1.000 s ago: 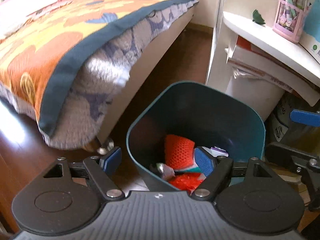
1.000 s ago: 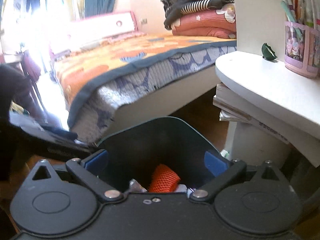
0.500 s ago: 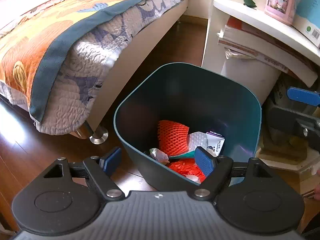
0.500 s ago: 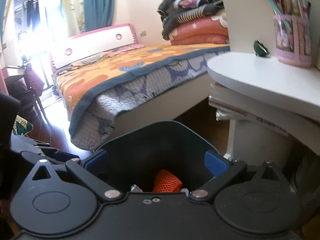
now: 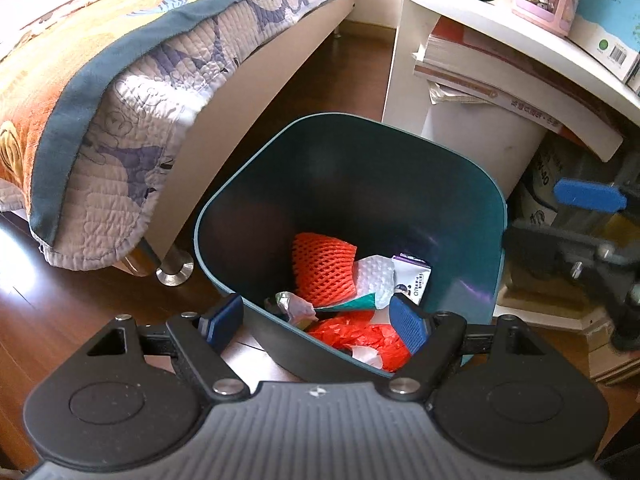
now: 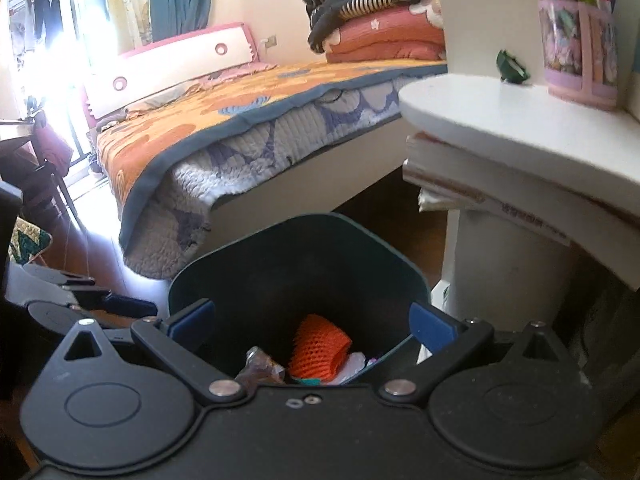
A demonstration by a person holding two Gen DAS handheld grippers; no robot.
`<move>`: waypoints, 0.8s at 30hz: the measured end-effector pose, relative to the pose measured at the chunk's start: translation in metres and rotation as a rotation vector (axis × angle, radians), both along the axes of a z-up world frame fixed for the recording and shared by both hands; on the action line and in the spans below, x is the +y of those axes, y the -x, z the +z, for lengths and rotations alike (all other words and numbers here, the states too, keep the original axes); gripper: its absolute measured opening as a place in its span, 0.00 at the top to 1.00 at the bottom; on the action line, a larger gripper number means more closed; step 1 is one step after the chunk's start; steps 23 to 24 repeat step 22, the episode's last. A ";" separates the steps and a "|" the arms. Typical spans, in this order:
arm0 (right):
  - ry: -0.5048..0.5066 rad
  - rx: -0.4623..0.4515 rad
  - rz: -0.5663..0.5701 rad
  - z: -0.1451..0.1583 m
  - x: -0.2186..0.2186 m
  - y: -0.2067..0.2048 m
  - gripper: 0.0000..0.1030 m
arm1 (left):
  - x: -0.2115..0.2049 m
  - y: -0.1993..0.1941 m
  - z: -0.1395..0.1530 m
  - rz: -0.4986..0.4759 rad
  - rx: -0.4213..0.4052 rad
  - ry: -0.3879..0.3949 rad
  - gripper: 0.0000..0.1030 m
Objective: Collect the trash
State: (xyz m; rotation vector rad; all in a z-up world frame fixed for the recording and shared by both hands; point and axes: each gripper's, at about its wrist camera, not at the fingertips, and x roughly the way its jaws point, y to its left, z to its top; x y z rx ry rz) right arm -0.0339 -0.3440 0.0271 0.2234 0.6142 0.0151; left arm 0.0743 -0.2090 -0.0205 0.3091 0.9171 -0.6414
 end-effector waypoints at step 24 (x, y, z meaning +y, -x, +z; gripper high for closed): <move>0.012 0.021 0.013 -0.003 0.002 -0.004 0.00 | 0.001 -0.004 0.003 0.024 -0.004 0.011 0.22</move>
